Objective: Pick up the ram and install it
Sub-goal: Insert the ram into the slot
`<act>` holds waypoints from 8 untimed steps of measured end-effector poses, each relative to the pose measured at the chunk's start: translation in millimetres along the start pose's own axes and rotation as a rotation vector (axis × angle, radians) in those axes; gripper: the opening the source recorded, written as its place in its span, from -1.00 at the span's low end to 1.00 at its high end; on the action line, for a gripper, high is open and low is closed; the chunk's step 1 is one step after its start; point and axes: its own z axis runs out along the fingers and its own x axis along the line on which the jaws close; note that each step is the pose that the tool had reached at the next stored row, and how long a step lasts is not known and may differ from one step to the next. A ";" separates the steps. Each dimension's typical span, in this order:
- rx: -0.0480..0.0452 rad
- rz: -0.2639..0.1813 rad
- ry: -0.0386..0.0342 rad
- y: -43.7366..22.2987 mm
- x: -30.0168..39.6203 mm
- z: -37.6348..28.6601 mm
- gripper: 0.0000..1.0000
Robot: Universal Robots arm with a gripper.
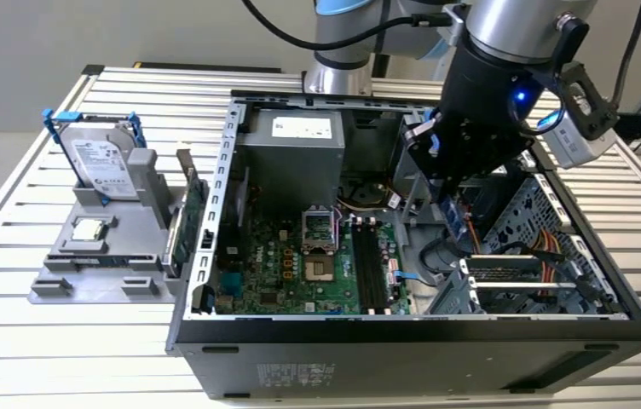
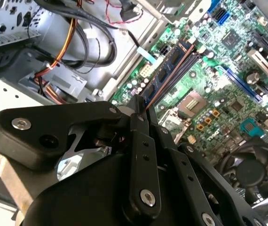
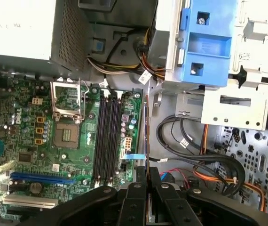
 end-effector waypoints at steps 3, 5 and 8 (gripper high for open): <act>-0.0136 0.005 -0.0006 0.0 0.0 0.9 -1.00; -0.0192 0.010 -0.0006 0.0 0.0 1.9 -1.00; -0.0206 0.020 0.0010 -0.1 0.1 4.6 -1.00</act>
